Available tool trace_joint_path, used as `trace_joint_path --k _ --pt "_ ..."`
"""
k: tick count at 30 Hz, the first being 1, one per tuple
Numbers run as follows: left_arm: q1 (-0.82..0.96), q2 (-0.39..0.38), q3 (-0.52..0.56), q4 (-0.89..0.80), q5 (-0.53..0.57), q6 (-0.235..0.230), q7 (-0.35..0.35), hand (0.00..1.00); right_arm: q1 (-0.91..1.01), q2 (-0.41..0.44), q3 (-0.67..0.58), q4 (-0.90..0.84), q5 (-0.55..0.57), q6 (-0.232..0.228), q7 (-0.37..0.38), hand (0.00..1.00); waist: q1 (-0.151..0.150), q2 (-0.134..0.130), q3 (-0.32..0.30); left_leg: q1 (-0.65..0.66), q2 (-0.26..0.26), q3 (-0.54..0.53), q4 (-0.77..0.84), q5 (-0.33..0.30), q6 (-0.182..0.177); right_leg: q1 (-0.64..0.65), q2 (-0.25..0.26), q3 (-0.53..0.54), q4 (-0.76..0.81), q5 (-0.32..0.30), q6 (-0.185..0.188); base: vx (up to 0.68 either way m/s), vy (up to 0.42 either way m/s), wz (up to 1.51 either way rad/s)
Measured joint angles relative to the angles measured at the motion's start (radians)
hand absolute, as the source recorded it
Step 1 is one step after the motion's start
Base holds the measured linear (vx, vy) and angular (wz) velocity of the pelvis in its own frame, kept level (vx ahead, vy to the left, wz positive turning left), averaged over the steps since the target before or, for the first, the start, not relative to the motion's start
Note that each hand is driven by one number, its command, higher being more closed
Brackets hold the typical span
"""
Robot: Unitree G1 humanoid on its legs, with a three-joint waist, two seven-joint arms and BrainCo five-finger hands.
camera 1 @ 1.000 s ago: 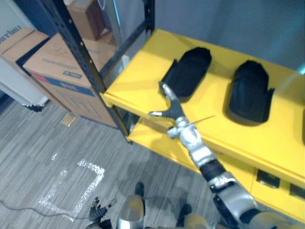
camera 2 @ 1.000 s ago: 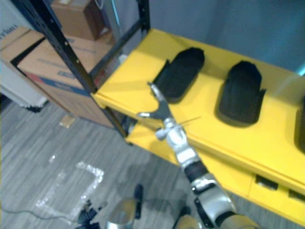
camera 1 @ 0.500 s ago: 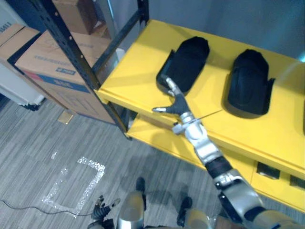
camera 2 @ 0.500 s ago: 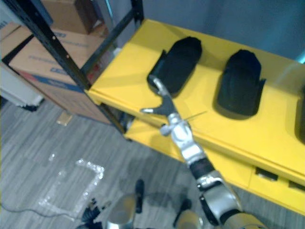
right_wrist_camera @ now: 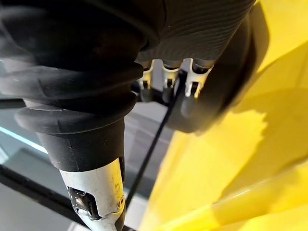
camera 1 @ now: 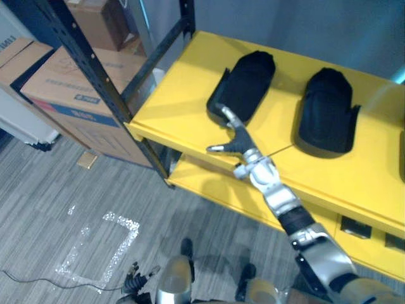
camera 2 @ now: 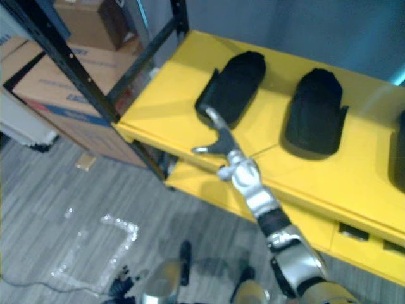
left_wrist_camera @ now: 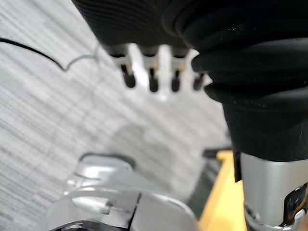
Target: Walk over and take plastic housings, then place them on the shelf
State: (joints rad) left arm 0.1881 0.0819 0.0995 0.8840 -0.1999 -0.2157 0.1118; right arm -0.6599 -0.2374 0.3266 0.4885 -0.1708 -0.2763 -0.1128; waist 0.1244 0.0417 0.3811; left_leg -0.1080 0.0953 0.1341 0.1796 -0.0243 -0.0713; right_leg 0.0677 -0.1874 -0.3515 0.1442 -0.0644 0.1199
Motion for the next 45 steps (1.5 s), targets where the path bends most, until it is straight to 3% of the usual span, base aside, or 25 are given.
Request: trace_joint_path --k 5,8,14,18,21,23,26,28,29,32,37,40,45 --pt "0.0 0.002 -0.004 0.0 0.0 0.0 -0.006 0.0 -0.008 -0.014 -0.002 0.0 0.002 -0.004 0.003 0.0 0.0 0.0 0.0 0.0 0.0 0.006 -0.001 -0.001 0.001 0.0 0.001 0.0 -0.003 0.0 0.0 0.0 0.0 0.0" --pt "0.0 0.012 -0.004 0.0 0.0 0.0 -0.006 0.0 -0.015 -0.014 -0.002 -0.007 0.025 -0.033 0.022 0.0 0.0 0.0 0.0 0.0 0.0 0.009 -0.002 -0.002 0.001 0.0 0.001 0.002 -0.005 0.0 0.0 0.0 0.0 0.0" --pt "0.001 0.022 -0.002 0.002 0.0 -0.001 -0.005 0.0 -0.014 0.009 0.024 -0.256 0.068 -0.072 0.094 0.0 0.0 -0.006 -0.003 0.005 0.001 0.014 -0.009 -0.003 0.001 0.004 0.002 0.004 -0.015 0.002 0.002 0.0 0.0 0.0" --pt "0.013 0.023 0.008 0.011 0.0 -0.009 -0.005 0.0 -0.004 0.059 0.097 -0.38 0.126 -0.063 0.139 0.0 -0.001 -0.041 -0.022 0.039 -0.002 0.02 -0.042 0.001 -0.004 0.026 0.005 0.011 -0.037 0.004 0.005 0.04 -0.018 -0.05" --pt "0.023 0.029 0.021 0.042 0.002 -0.037 -0.005 0.0 0.057 0.112 0.137 -0.468 0.172 -0.025 0.158 0.0 -0.002 -0.091 -0.07 0.057 -0.002 0.032 -0.074 0.004 -0.009 0.038 0.01 0.012 -0.064 0.005 0.005 0.07 -0.029 -0.05" --pt "0.033 0.03 0.05 0.042 0.002 -0.044 -0.003 0.0 0.146 0.126 0.141 -0.539 0.215 0.0 0.16 0.0 -0.004 -0.12 -0.099 0.077 -0.003 0.046 -0.103 0.007 -0.014 0.04 0.012 0.023 -0.071 0.005 0.005 0.09 -0.025 -0.11" --pt "0.055 0.029 0.059 0.044 0.003 -0.046 0.004 0.0 0.323 0.113 0.134 -0.608 0.28 0.018 0.177 0.0 -0.025 -0.136 -0.139 0.111 -0.006 0.077 -0.144 0.01 -0.018 0.04 0.011 0.052 -0.081 0.007 0.005 0.08 -0.001 -0.23" --pt "0.062 0.028 0.059 0.05 0.004 -0.046 0.004 0.0 0.427 0.101 0.121 -0.625 0.287 0.018 0.185 0.0 -0.041 -0.135 -0.164 0.127 -0.006 0.096 -0.164 0.012 -0.021 0.038 0.012 0.064 -0.087 0.009 0.005 0.07 0.006 -0.35" --pt "0.062 0.025 0.057 0.064 0.004 -0.046 0.01 0.0 0.52 0.087 0.1 -0.63 0.323 0.018 0.2 0.0 -0.062 -0.126 -0.188 0.147 -0.005 0.112 -0.19 0.017 -0.025 0.037 0.017 0.084 -0.092 0.017 0.003 0.07 0.006 -0.4" --pt "0.065 0.019 0.055 0.087 0.004 -0.041 0.033 0.0 0.672 0.067 0.038 -0.628 0.335 0.021 0.215 0.0 -0.089 -0.108 -0.222 0.212 -0.008 0.155 -0.262 0.038 -0.028 0.038 0.022 0.119 -0.093 0.019 0.005 0.07 0.016 -0.43" --pt "0.044 0.029 0.045 0.089 0.013 -0.017 0.04 0.0 0.843 0.038 -0.041 -0.518 0.302 0.059 0.291 0.0 -0.139 -0.107 -0.236 0.231 -0.002 0.195 -0.267 0.039 -0.029 0.036 0.029 0.155 -0.095 0.019 0.006 -0.01 -0.006 -0.25" --pt "0.04 0.03 0.034 0.093 0.022 0.007 0.039 0.0 0.922 0.019 -0.08 -0.487 0.293 0.068 0.345 0.0 -0.147 -0.101 -0.245 0.236 0.0 0.208 -0.268 0.041 -0.033 0.034 0.032 0.166 -0.1 0.019 0.007 -0.06 -0.018 -0.13" --pt "0.037 0.031 0.009 0.118 0.03 0.035 0.037 0.0 1.013 -0.018 -0.176 -0.375 0.273 0.144 0.403 0.0 -0.169 -0.085 -0.277 0.247 0.003 0.238 -0.269 0.041 -0.036 0.029 0.035 0.19 -0.103 0.019 0.007 -0.05 0.002 -0.15"
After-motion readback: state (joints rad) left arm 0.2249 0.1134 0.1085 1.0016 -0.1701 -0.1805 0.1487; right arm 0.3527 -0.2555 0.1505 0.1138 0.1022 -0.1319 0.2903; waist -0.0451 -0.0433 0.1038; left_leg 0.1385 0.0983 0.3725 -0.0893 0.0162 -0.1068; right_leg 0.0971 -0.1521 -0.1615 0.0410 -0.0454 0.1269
